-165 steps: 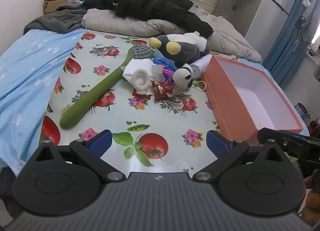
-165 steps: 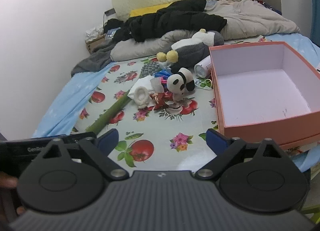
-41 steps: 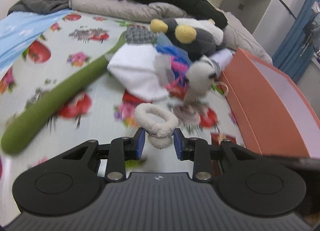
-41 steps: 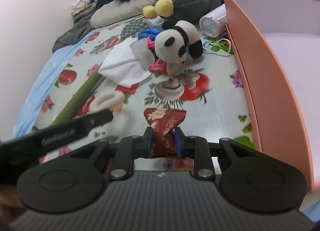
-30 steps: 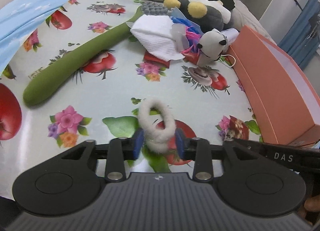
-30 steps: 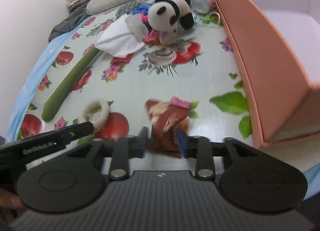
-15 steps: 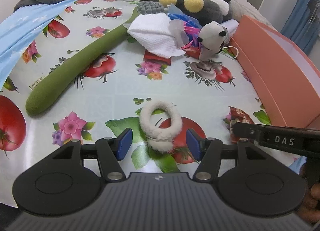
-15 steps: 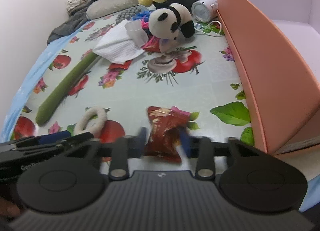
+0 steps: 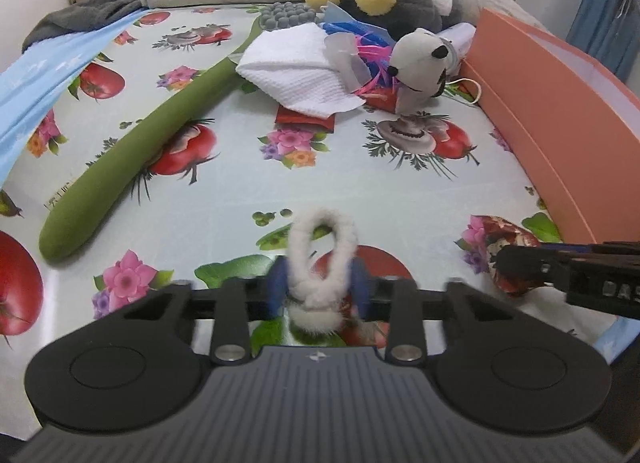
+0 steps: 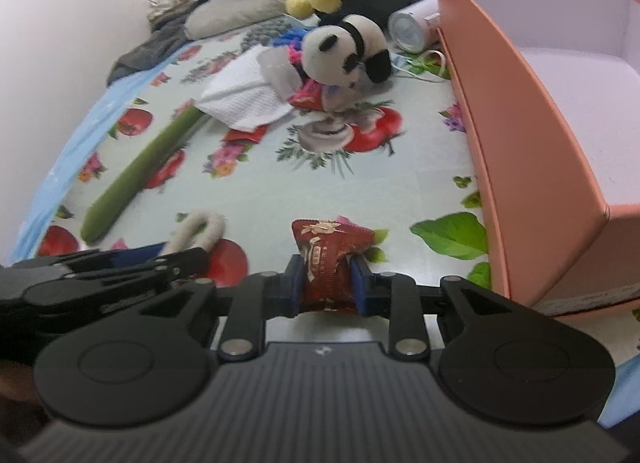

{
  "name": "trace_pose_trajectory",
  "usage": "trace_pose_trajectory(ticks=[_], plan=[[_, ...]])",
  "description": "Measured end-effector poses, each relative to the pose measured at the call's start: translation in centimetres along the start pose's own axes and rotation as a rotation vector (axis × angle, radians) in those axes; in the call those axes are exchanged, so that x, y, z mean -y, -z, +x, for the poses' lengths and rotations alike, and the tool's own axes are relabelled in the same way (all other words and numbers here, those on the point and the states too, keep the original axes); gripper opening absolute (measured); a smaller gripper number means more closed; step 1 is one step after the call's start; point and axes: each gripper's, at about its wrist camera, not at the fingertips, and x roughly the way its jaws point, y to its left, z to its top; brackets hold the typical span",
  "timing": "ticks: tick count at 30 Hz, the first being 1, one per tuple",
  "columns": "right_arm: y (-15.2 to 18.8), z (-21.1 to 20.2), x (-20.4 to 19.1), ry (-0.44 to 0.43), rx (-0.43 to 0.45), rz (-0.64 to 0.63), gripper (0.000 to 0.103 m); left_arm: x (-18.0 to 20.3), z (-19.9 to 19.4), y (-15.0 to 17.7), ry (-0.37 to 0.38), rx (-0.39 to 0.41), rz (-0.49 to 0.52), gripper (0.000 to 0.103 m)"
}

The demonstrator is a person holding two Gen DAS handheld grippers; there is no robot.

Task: Organize soft objects
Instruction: 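Carry the hair tie and red packet over the pink box with both tools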

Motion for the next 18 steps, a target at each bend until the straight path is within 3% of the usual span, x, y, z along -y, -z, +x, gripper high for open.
trace_pose_trajectory(ticks=[1, 4, 18], plan=[[-0.1, -0.2, -0.1, -0.004, 0.006, -0.003, 0.028, 0.1, 0.1, -0.1, -0.010, -0.001, 0.003, 0.021], [-0.5, -0.8, -0.3, 0.005, 0.023, -0.009, 0.028, 0.2, 0.1, -0.3, -0.017, -0.007, -0.002, 0.017], [-2.4, -7.9, -1.4, 0.033, 0.160, -0.014, 0.028, 1.1, -7.0, -3.5, 0.092, 0.126, -0.052, 0.017]])
